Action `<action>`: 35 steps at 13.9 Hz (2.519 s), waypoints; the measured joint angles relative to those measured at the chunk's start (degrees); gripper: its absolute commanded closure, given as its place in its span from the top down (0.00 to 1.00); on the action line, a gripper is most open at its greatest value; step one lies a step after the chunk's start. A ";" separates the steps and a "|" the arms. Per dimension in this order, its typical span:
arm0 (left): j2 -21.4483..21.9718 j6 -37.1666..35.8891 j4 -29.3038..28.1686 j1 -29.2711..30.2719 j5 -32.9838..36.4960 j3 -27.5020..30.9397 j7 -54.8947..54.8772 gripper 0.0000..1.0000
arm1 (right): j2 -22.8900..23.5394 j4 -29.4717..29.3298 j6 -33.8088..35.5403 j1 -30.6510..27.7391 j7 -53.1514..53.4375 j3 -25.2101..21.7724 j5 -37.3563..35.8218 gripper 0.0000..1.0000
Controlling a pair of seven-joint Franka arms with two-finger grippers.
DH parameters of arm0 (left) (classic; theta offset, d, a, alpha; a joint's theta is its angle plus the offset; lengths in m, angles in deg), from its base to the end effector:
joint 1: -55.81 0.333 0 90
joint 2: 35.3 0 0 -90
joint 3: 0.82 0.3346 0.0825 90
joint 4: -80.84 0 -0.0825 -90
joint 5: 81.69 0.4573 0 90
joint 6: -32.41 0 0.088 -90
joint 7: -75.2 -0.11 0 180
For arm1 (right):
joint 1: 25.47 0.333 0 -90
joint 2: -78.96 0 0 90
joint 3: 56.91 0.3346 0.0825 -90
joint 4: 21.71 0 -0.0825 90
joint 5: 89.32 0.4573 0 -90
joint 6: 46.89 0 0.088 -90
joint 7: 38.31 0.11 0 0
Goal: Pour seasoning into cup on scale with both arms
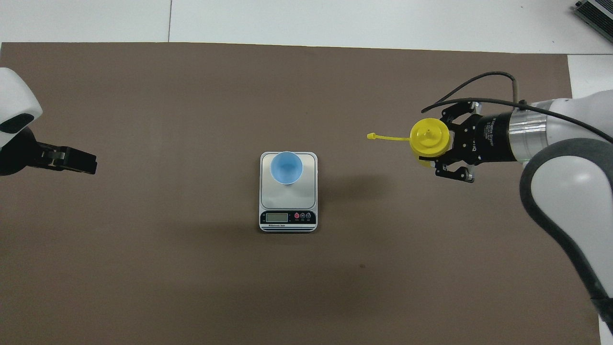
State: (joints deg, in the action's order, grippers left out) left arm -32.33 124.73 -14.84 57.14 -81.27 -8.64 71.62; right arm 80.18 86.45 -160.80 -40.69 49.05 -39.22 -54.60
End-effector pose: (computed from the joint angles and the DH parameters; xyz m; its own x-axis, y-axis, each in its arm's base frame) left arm 0.6091 -0.0704 0.6213 0.9846 -0.1749 -0.0082 -0.1750 -0.9845 -0.0139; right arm 0.6463 0.0637 0.5009 -0.1077 -0.8336 -0.5417 -0.9880 0.1506 -0.0354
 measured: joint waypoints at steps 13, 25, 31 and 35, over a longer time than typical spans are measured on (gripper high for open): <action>0.00 0.00 -0.02 0.00 0.00 -0.16 -0.02 1.00 | 14.68 5.20 8.38 -16.05 -33.59 -0.78 3.19 0.00; 0.00 0.02 -0.18 0.00 0.00 -0.17 -0.03 1.00 | 14.87 4.95 9.70 -15.96 -34.24 -0.88 3.36 0.47; 0.00 0.04 -0.43 0.00 0.00 -0.27 -0.05 1.00 | 14.48 4.75 8.02 -15.96 -34.28 -1.01 3.36 0.87; 0.02 0.09 -0.66 0.00 0.00 -0.28 -0.07 1.00 | 12.89 3.77 7.73 -15.93 -34.79 -1.03 0.77 1.00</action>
State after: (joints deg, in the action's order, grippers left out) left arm -32.30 124.82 -15.50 57.14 -81.27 -8.92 71.55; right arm 93.07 90.22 -153.07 -56.61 14.26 -40.24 -53.82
